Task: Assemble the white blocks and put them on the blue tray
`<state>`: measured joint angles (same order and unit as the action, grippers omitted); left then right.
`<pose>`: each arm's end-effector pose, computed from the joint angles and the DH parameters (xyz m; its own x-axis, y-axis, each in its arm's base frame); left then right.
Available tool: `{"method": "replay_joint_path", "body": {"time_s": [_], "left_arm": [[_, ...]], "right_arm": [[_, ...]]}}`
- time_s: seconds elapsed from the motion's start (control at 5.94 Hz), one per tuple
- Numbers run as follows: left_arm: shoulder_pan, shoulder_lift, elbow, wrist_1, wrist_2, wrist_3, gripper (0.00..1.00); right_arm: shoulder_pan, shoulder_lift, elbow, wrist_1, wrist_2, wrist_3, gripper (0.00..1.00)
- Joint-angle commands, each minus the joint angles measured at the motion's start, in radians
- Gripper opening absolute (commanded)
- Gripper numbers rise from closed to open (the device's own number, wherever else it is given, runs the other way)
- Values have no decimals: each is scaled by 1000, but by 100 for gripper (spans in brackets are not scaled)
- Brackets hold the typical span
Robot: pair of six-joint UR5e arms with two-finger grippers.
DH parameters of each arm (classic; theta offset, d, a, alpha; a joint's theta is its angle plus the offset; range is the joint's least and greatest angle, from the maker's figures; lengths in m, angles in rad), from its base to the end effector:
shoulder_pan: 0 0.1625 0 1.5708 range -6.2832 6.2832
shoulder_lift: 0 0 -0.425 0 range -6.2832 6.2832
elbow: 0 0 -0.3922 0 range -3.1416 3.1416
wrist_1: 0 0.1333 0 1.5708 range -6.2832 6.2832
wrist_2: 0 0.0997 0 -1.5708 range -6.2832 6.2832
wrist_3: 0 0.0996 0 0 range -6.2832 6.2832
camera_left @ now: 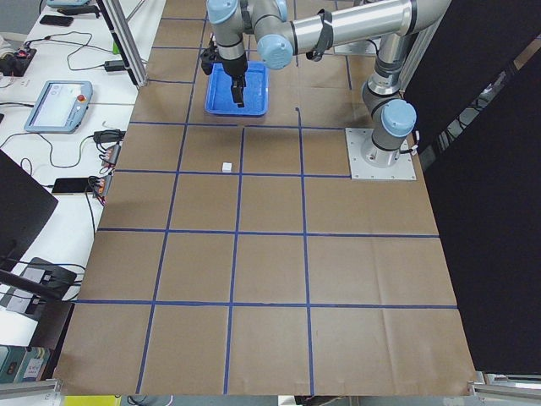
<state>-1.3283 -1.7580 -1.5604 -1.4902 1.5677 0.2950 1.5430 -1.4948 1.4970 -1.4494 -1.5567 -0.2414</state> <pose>0.0035 -0.5707 0.4024 -0.9982 0.0509 0.0309 0.0535 0.9944 0.0910 0.1204 -0.5147 0.4743 -0.9771 -0.2085 -0.0431 -0.2121 0.9703 0.1164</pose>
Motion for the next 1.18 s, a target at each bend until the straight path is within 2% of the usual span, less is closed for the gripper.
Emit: {"method": "replay_joint_path", "body": {"time_s": [0.0, 0.34, 0.51, 0.67, 0.84, 1.01], "left_arm": [[61, -104, -6, 147, 0, 164, 97], [81, -245, -38, 369, -1, 212, 96], [96, -271, -91, 443, -1, 234, 96], [110, -279, -146, 512, -3, 234, 96], [113, -290, -200, 557, -3, 234, 96], [113, -329, -223, 624, -3, 233, 96]], "right_arm": [[-41, 2, 2, -34, -58, -312, 100], [-76, 24, 3, -121, -60, -898, 100], [-105, 39, 0, -181, -60, -1179, 100], [-165, 80, -18, -187, -53, -1387, 100], [-217, 146, -79, -186, -45, -1612, 100], [-221, 253, -203, -175, -42, -1724, 100]]}}
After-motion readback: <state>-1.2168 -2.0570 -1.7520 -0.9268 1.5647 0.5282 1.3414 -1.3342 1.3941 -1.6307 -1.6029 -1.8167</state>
